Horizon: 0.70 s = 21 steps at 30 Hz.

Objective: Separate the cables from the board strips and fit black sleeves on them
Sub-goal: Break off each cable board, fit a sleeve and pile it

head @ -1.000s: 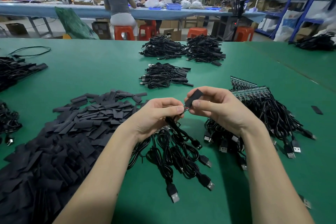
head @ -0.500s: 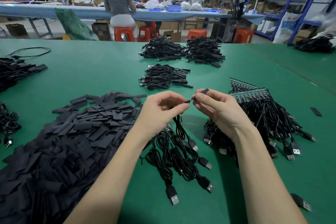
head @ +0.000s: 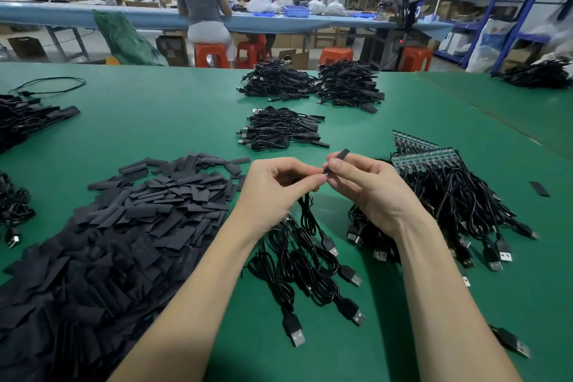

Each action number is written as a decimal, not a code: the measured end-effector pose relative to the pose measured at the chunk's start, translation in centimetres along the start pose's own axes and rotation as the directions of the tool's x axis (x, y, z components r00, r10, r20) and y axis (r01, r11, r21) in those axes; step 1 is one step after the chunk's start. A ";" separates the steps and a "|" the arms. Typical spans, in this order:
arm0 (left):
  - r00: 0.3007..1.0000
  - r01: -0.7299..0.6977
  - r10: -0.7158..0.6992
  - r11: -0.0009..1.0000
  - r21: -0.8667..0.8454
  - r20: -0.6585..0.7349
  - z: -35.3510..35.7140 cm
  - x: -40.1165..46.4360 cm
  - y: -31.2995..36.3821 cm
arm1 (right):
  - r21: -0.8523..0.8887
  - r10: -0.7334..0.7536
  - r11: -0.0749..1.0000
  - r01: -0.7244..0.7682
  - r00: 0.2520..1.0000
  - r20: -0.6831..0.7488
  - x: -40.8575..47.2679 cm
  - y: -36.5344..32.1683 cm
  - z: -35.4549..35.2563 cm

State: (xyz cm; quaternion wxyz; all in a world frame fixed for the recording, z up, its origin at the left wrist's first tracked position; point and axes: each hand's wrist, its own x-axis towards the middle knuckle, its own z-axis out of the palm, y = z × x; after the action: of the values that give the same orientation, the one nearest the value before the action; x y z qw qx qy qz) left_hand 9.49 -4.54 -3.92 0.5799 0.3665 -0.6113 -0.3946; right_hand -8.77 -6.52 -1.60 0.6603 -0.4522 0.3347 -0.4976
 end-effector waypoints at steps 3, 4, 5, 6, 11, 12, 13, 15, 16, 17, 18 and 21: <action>1.000 -0.018 0.017 0.999 -0.029 -0.014 0.0 0.0 0.2 | 0.007 -0.003 1.000 0.003 1.000 0.020 0.1 0.1 0.2; 1.000 -0.024 0.024 0.999 -0.031 -0.014 0.0 0.1 0.3 | 0.002 -0.005 1.000 0.005 1.000 0.027 0.1 0.1 0.2; 0.999 -0.032 0.032 0.999 -0.030 -0.015 0.0 0.1 0.4 | -0.005 -0.006 1.000 0.006 0.999 0.035 0.1 0.1 0.2; 0.999 -0.042 0.041 0.999 -0.028 -0.020 0.0 0.2 0.4 | -0.012 -0.006 1.000 0.006 0.999 0.043 0.1 0.2 0.2; 1.000 -0.020 0.020 1.000 -0.023 -0.019 0.1 0.0 0.5 | -0.063 0.004 0.998 -0.001 0.998 0.061 0.0 0.2 0.4; 1.000 -0.007 0.006 0.999 -0.034 -0.015 0.1 0.0 0.4 | -0.063 -0.001 0.998 0.004 0.998 0.058 -0.1 0.2 0.4; 1.000 0.015 -0.015 0.998 -0.059 -0.013 0.1 0.0 0.4 | -0.056 -0.011 0.998 0.014 0.999 0.051 -0.1 0.3 0.4; 0.997 0.079 -0.081 0.987 -0.137 -0.005 0.1 -0.1 0.4 | -0.041 -0.052 0.998 0.053 0.998 0.029 0.0 0.4 0.6; 0.994 0.110 -0.113 0.979 -0.170 -0.005 0.2 -0.1 0.3 | -0.047 -0.080 0.996 0.081 0.997 0.016 0.1 0.5 0.7; 0.990 0.133 -0.138 0.971 -0.197 -0.012 0.2 -0.2 0.3 | -0.062 -0.113 0.992 0.113 0.994 0.006 0.1 0.6 0.9; 0.987 0.150 -0.159 0.964 -0.221 -0.022 0.2 -0.2 0.2 | -0.074 -0.147 0.986 0.147 0.989 0.001 0.2 0.8 1.2; 0.979 0.185 -0.200 0.944 -0.272 -0.030 0.5 0.0 0.2 | -0.066 -0.229 0.972 0.226 0.973 -0.027 0.4 1.3 1.8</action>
State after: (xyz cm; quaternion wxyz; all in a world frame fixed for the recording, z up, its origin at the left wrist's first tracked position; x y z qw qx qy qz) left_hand 9.02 -4.39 -3.72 0.6000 0.3538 -0.4967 -0.5177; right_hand -6.61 -6.31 -2.17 0.5785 -0.4995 0.3074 -0.5668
